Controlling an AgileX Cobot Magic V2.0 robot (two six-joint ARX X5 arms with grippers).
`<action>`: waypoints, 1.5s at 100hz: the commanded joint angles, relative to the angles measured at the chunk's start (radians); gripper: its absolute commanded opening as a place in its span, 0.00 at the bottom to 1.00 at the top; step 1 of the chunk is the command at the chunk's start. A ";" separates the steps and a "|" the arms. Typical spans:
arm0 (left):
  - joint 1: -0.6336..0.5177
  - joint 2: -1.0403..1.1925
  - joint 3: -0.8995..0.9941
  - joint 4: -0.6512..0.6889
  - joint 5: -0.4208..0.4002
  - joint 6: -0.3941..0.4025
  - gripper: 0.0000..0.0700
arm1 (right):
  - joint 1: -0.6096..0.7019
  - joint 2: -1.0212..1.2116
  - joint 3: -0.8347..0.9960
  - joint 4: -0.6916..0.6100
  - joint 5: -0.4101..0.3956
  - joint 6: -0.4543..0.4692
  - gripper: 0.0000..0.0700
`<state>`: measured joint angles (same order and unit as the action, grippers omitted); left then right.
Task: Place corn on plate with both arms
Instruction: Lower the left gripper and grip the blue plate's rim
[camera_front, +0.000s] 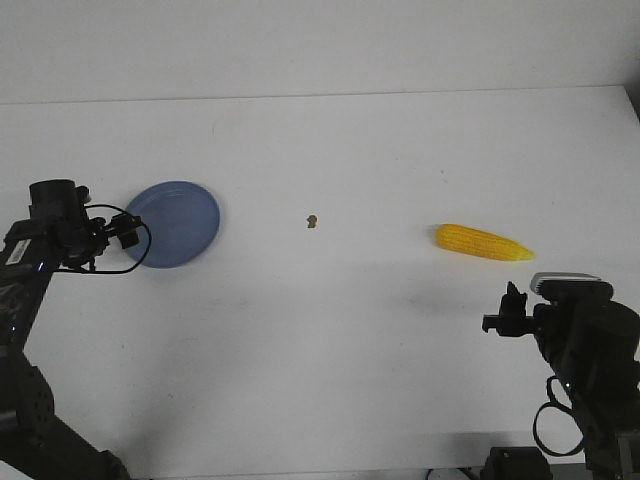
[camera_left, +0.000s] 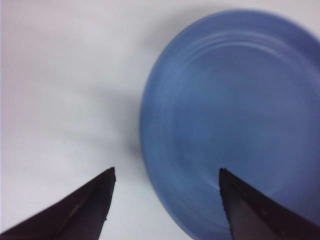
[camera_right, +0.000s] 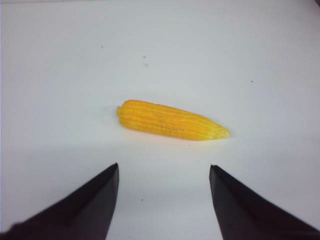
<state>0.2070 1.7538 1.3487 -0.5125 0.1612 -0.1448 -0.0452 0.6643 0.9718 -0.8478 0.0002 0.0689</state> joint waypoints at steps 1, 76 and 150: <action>0.010 0.033 0.025 0.014 0.018 -0.003 0.59 | 0.001 0.004 0.018 0.009 -0.001 0.014 0.55; 0.001 0.132 0.025 0.099 0.050 -0.006 0.60 | 0.001 0.004 0.018 0.008 -0.001 0.014 0.55; -0.005 0.146 0.025 0.068 0.050 0.000 0.34 | 0.001 0.004 0.018 0.001 -0.001 0.014 0.55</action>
<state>0.2016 1.8690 1.3521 -0.4358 0.2089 -0.1478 -0.0452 0.6643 0.9718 -0.8547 0.0002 0.0692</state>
